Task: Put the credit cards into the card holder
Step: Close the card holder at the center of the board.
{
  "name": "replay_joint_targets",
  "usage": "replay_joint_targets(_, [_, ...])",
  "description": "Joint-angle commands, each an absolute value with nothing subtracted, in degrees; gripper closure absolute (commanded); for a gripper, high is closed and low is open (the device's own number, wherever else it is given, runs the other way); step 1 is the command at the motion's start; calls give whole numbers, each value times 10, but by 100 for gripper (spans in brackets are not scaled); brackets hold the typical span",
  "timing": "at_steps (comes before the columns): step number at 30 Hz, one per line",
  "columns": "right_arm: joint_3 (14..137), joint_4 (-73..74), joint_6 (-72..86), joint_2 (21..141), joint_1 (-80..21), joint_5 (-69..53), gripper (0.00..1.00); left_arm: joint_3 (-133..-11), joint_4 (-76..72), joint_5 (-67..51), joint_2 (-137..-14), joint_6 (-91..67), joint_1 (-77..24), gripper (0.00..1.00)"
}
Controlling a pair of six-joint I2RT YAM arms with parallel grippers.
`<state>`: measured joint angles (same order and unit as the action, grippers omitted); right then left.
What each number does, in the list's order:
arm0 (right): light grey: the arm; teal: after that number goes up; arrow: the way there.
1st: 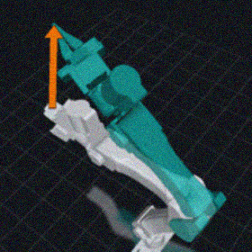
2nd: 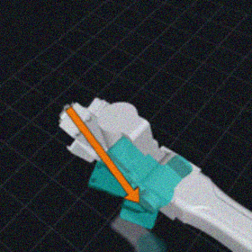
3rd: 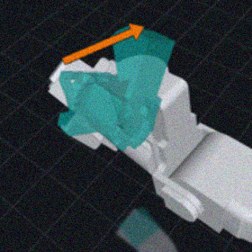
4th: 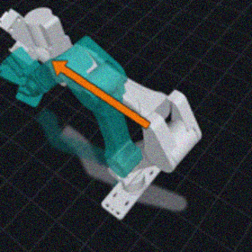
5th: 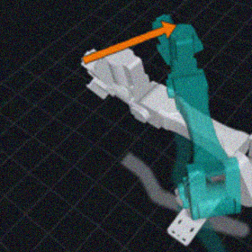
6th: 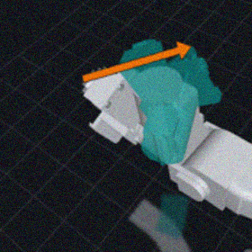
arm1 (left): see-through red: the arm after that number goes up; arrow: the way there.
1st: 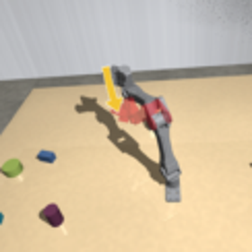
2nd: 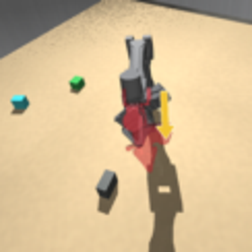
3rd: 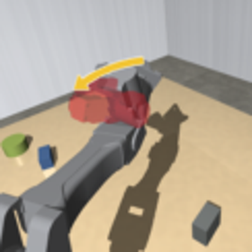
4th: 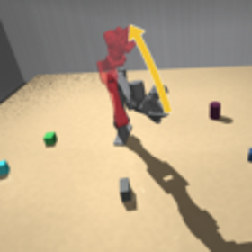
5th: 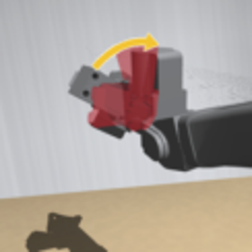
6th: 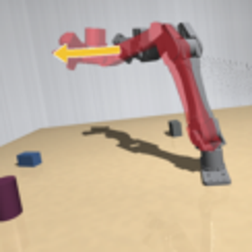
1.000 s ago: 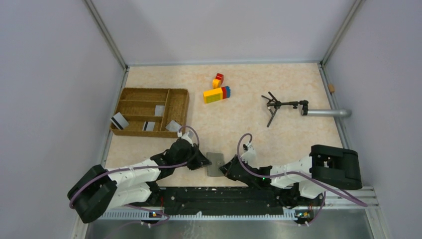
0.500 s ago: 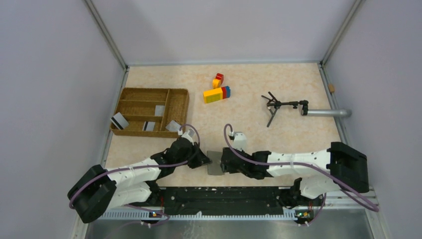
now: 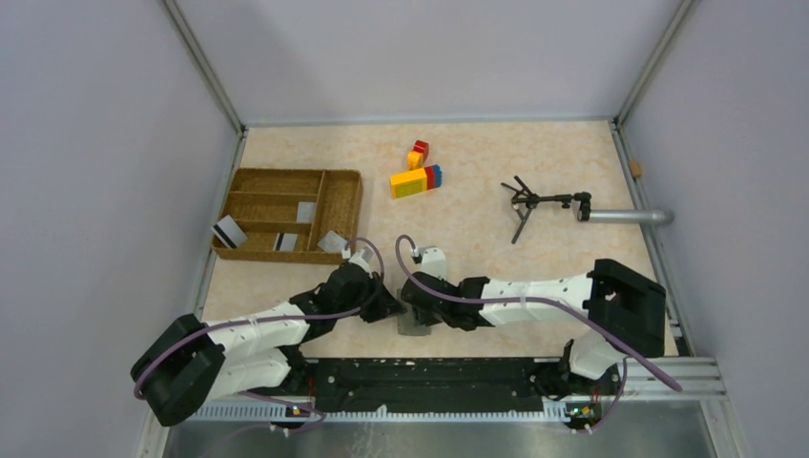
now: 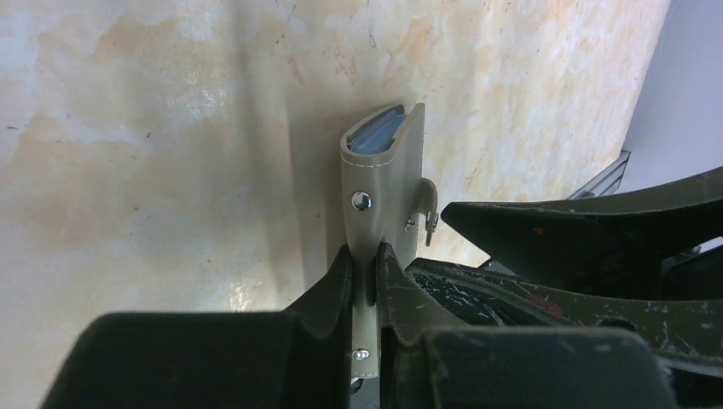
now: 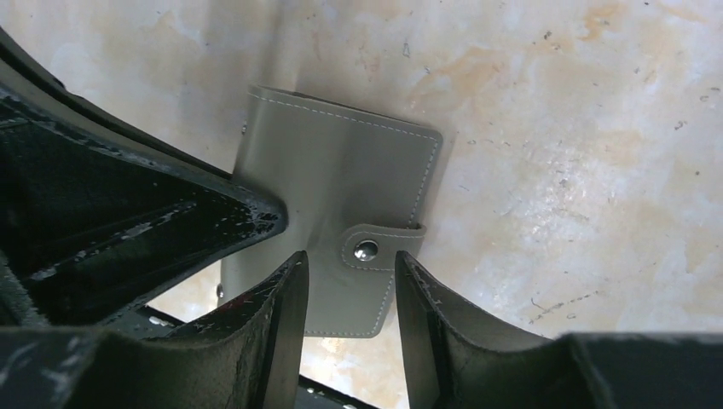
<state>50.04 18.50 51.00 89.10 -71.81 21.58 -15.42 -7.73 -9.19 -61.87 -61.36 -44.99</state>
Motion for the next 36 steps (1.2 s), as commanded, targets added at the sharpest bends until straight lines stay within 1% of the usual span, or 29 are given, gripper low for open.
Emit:
replay_joint_targets(1, [541, 197, 486, 906, -714, 230, 60, -167, -71, -81, -636, -597, -448, 100])
replay_joint_targets(12, [571, 250, 489, 937, -714, 252, 72, -168, -74, -83, -642, -598, -447, 100])
replay_joint_targets(16, [567, 242, 487, 940, -714, 248, 74, -167, -76, -83, -643, -598, -448, 100])
replay_joint_targets(21, [562, 228, 487, 943, -714, 250, 81, -166, -76, -84, -642, -599, -448, 100])
replay_joint_targets(23, [564, 230, 486, 943, -714, 256, 82, -165, -76, -84, -642, -599, -448, 100])
replay_joint_targets(26, [569, 230, 480, 944, -714, 261, 76, -165, -78, -83, -643, -599, -447, 100])
replay_joint_targets(29, [572, 230, 476, 952, -714, 261, 77, -166, -80, -86, -646, -599, -447, 100])
replay_joint_targets(31, [574, 232, 477, 956, -714, 262, 79, -165, -81, -87, -647, -600, -448, 100])
replay_joint_targets(34, [573, 235, 481, 952, -714, 265, 86, -164, -80, -86, -645, -600, -447, 100])
replay_joint_targets(36, [570, 233, 484, 941, -714, 265, 88, -163, -80, -86, -644, -600, -448, 100])
